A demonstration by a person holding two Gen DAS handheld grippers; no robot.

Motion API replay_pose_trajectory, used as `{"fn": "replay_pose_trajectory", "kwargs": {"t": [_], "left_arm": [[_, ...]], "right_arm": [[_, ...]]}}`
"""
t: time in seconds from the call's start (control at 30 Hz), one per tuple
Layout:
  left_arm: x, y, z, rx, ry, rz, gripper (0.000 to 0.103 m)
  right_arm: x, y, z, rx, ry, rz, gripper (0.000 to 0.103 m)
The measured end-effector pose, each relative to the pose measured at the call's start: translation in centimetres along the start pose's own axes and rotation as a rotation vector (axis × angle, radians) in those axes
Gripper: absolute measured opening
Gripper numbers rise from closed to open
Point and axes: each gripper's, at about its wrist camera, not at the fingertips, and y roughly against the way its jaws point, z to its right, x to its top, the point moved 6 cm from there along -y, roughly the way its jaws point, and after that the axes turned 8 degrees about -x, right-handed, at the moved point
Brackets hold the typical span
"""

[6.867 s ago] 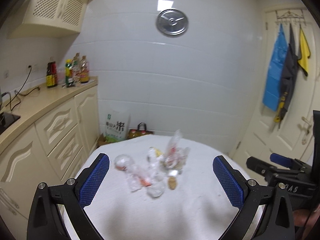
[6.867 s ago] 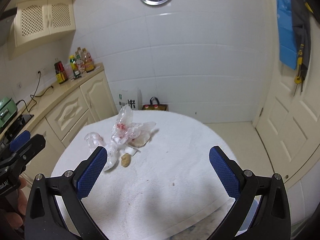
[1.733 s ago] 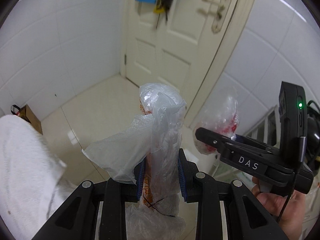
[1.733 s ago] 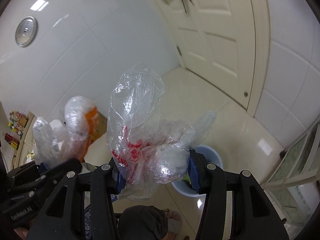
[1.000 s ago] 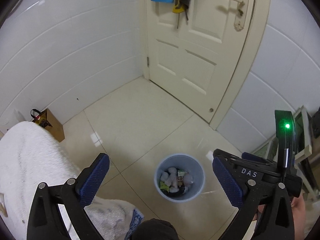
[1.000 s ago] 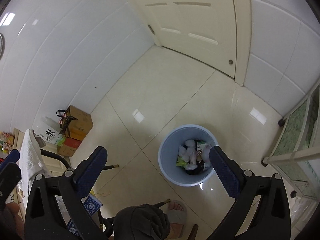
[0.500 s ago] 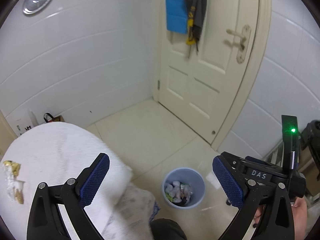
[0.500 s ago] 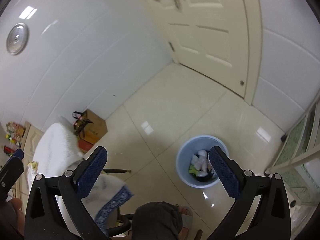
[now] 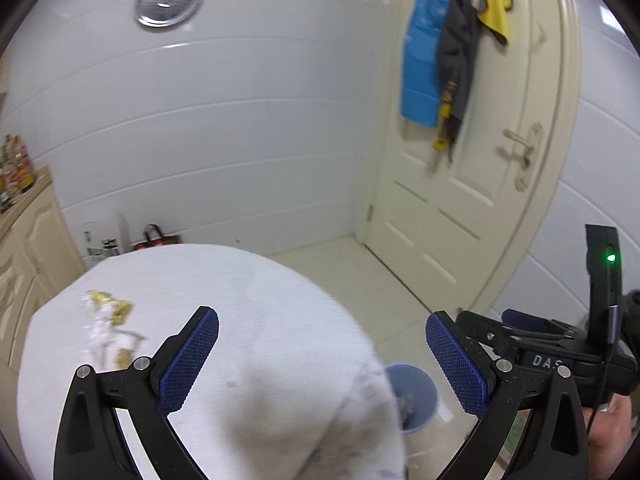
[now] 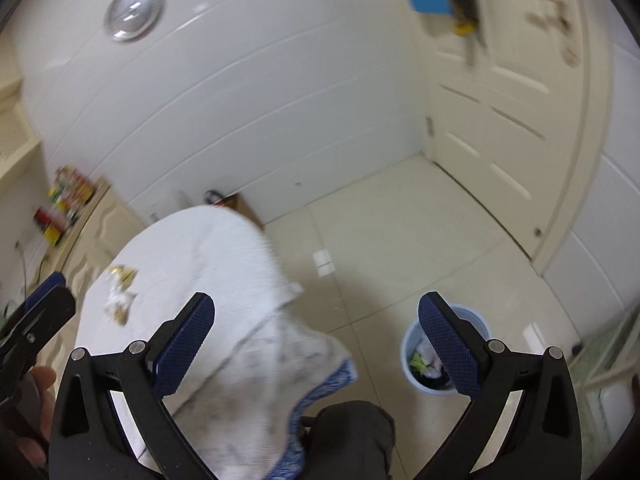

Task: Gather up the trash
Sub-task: 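Swing both open tools back from the blue bin over the table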

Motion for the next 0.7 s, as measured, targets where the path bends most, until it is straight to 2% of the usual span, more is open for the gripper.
{"fn": "replay_pose_trajectory", "kwargs": {"t": [0.37,0.53,0.7], "left_arm": [[-3.9,8.9,-4.8,0.119,0.144,0.054,0.102],[-5.8,12.5,-7.8,0.196,0.201,0.074,0.102],[-7.5,14.7,-10.4,0.273,0.259,0.056,0.102]], "right_arm": [[-0.7,1.5,-10.3,0.025,0.224,0.077,0.103],[-2.2,0.7,-15.9,0.043,0.350,0.069,0.103],[-4.0,-1.3,-21.3,0.061,0.445,0.033,0.103]]}}
